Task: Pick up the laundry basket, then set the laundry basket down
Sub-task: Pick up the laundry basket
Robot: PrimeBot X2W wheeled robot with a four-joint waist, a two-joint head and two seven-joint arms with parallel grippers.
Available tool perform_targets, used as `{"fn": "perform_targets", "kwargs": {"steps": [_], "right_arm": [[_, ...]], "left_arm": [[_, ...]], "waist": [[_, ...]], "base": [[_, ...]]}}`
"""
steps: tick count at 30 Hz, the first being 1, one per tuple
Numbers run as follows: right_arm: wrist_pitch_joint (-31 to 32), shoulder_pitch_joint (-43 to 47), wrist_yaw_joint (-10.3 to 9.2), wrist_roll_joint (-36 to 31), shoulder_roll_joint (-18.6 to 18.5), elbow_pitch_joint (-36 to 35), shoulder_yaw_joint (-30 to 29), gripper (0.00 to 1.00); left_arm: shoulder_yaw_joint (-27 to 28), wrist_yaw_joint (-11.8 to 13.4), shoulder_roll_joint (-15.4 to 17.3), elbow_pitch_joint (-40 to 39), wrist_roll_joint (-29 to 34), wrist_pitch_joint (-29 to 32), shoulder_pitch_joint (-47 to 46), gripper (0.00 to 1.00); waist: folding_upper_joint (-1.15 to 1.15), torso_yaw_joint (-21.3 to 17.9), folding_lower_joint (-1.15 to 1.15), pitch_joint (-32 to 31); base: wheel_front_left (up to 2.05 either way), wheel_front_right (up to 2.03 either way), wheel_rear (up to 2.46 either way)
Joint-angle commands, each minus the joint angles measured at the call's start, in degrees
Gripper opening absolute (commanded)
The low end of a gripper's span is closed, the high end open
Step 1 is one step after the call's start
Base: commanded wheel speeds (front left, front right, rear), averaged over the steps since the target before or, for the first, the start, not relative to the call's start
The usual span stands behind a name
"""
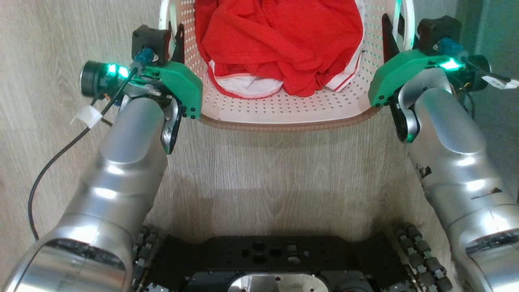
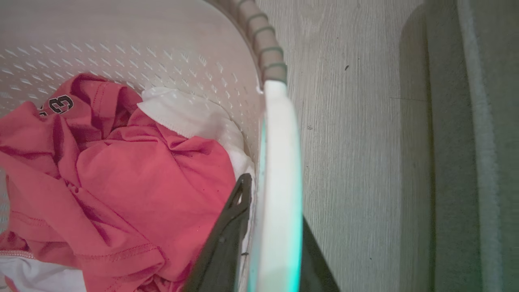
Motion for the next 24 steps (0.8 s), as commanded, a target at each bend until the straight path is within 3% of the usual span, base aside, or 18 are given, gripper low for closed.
{"fn": "perform_targets", "kwargs": {"steps": [1,11,24], "right_arm": [[-0.2,2.4,0.09,0.0,0.8,-0.5,1.4,0.00],[-0.2,4.8,0.09,2.6,0.8,2.6,3.6,0.00],[-0.2,9.5,0.09,10.3,0.8,10.8,9.8,0.00]], "left_arm": [[0.3,0.4,1.9,-0.8,-0.1,-0.3,2.6,0.00],[-1.2,0.5,1.9,0.3,-2.8,-0.3,6.3,0.00],[-6.2,-0.8,1.9,5.7,-9.5,-0.3,13.8,0.00]], "waist": [[-0.01,-0.1,0.00,-0.8],[-0.01,-0.4,0.00,-7.3],[-0.01,0.0,0.00,-20.3]], "base": [[0.00,0.00,0.00],[0.00,0.00,0.00],[0.00,0.00,0.00]]}}
